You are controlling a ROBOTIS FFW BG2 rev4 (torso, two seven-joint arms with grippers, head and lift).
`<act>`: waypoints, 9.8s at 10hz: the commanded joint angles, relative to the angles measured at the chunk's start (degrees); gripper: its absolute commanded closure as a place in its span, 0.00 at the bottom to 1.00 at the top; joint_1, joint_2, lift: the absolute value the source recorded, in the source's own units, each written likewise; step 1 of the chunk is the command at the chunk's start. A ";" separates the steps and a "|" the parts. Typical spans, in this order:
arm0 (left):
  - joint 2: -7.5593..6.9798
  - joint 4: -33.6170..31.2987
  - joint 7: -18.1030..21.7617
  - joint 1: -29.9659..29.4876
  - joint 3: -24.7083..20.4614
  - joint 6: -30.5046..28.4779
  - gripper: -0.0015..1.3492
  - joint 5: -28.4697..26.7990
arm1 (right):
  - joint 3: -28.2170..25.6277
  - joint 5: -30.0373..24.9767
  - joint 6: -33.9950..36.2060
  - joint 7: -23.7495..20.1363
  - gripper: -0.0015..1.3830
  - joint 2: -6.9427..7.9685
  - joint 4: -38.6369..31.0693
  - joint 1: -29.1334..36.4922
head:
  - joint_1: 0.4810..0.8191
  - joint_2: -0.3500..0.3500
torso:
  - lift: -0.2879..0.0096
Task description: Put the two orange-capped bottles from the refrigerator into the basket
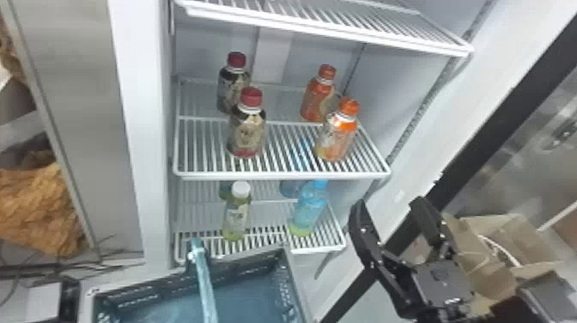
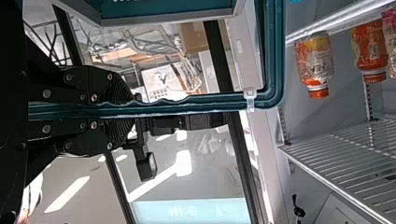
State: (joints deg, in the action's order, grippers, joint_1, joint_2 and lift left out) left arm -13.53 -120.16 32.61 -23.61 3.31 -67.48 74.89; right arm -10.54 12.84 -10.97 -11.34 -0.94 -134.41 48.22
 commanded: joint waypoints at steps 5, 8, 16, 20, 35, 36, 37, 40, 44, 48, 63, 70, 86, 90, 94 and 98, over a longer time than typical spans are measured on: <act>-0.09 0.00 0.00 0.27 0.23 -0.01 0.89 0.06 | 0.15 -0.04 0.00 0.00 0.08 -0.12 0.05 -0.13 | 0.63 0.00 | 0.83; -0.09 0.00 0.00 0.27 0.12 -0.01 0.89 0.06 | -0.31 -0.04 0.42 0.26 0.08 -0.12 1.74 -2.10 | 0.63 0.00 | 0.83; -0.09 0.00 0.00 -0.16 0.00 0.13 0.89 0.29 | -0.54 -1.87 1.54 -0.97 0.07 -3.46 21.00 -24.04 | 0.63 0.00 | 0.83; -0.18 0.00 0.00 -0.02 0.12 0.13 0.89 0.29 | 0.72 -3.59 1.54 -0.53 0.04 -4.42 26.77 -31.49 | 0.63 0.00 | 0.83; -0.35 0.00 0.00 -0.44 -0.11 0.69 0.89 0.63 | 4.37 -5.07 -0.14 2.46 0.65 -6.27 34.08 -42.18 | 0.63 0.00 | 0.83; -0.35 0.00 0.00 -0.44 -0.11 0.69 0.89 0.63 | 5.17 -1.53 -0.14 2.11 0.65 -6.62 31.41 -40.49 | 0.63 0.00 | 0.83; -0.35 0.00 0.00 -0.30 -0.11 0.69 0.89 0.63 | 5.17 0.07 1.69 1.32 0.65 -6.71 25.50 -37.68 | 0.63 0.00 | 0.83; -0.09 0.00 0.00 -0.30 -0.23 0.69 0.89 0.63 | 4.03 1.10 31.78 -3.78 0.65 -6.62 -4.03 -22.21 | 0.63 0.00 | 0.83; -0.18 0.00 0.00 -0.02 0.00 0.69 0.89 0.52 | 2.66 2.24 59.34 -11.87 0.65 -5.39 -23.01 -9.27 | 0.63 0.00 | 0.83; 0.00 0.00 0.00 -0.02 -0.23 0.69 0.89 0.29 | 3.23 2.81 74.67 -15.47 0.65 -6.62 -26.25 -7.87 | 0.63 0.04 | 0.83; 0.18 0.00 0.00 -0.58 -0.68 0.69 0.89 0.29 | 0.83 -9.87 22.50 -4.66 0.02 -5.13 11.02 -31.63 | 0.63 0.00 | 0.83; 0.09 0.00 0.00 -0.44 -0.57 0.69 0.89 0.29 | 2.43 -11.13 10.40 -1.94 0.00 -6.01 37.46 -49.91 | 0.63 0.00 | 0.83; -0.44 0.28 -0.09 0.27 0.12 0.69 0.89 0.63 | 10.66 -6.21 3.51 6.15 0.57 -7.76 72.61 -73.96 | 0.63 0.00 | 0.83; -0.44 0.28 -0.09 0.13 0.23 0.69 0.89 0.75 | 10.77 -8.16 3.65 6.33 0.57 -7.76 66.28 -70.87 | 0.63 0.00 | 0.83; -0.26 0.28 0.00 -0.30 -0.11 0.83 0.89 0.63 | 9.40 -8.16 11.67 5.97 0.57 -7.85 44.49 -58.35 | 0.63 0.00 | 0.83; -0.26 0.14 0.09 -0.16 0.00 0.83 0.89 0.75 | 7.92 -4.96 15.75 3.78 0.57 -8.12 26.91 -46.68 | 0.63 0.00 | 0.83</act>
State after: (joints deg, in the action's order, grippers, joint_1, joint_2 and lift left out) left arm -13.80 -119.91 32.62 -23.85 3.31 -66.57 75.59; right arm -2.68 7.20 4.18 -7.51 -8.93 -104.08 -0.52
